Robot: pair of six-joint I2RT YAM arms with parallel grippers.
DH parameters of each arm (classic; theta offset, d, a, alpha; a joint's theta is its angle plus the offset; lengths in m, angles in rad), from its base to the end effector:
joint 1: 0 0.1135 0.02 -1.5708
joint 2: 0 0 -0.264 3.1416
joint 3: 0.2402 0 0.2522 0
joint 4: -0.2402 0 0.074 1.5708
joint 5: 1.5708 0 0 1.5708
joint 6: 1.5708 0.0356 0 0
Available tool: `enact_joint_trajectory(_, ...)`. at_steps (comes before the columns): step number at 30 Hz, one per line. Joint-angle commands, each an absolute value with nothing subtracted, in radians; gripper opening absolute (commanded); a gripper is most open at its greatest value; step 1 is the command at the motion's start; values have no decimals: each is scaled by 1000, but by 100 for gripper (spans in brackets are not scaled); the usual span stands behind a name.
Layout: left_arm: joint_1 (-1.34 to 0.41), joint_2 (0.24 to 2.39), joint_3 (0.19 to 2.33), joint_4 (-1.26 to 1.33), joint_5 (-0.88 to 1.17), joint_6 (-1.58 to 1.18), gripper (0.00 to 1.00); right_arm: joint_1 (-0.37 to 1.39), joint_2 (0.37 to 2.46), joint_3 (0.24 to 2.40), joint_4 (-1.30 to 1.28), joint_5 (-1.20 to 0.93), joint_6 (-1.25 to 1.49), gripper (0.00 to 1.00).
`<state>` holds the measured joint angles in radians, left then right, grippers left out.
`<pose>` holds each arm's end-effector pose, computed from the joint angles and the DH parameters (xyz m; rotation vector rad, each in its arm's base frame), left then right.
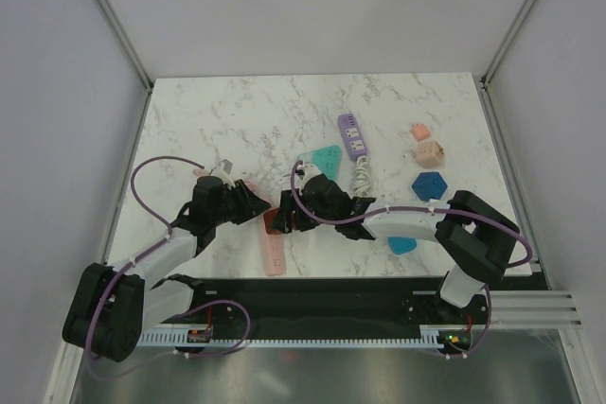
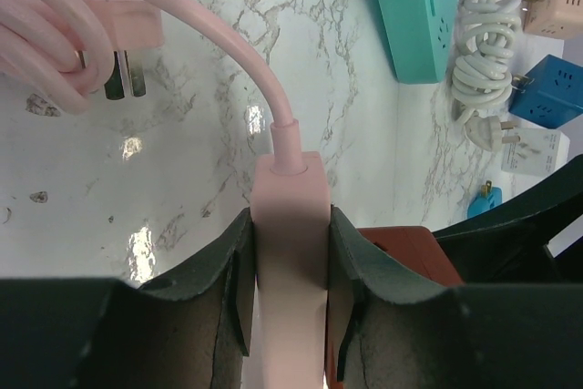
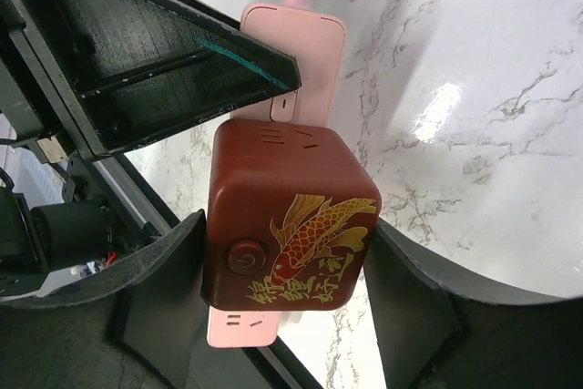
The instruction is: Pull the plug off the socket
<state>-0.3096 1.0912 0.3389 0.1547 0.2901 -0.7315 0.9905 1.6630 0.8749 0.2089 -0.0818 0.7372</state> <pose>0.1944 -0.0729 0.1633 -0.3050 2.2652 -0.8884 0.1901 0.2953 0.1851 -0.3491 2.3293 1.0310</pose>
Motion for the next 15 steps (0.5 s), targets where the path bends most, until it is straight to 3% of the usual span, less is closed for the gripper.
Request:
enact_joint_trajectory(1,-313,1063,345,221,347,-729,2,977,1661,867,276,-72,759,62)
enact_joint_trajectory(2,-313,1060,345,222,350,-724,2,974,1658,864,281,-74,768,50)
enact_joint_trajectory(4,-313,1057,344,224,347,-719,2,959,1649,847,288,-80,781,38)
enact_joint_trajectory(6,-313,1054,345,219,342,-715,2,942,1643,836,293,-98,798,0)
enact_joint_trajectory(15,-311,1012,362,230,385,-652,2,821,1644,729,517,-385,940,0)
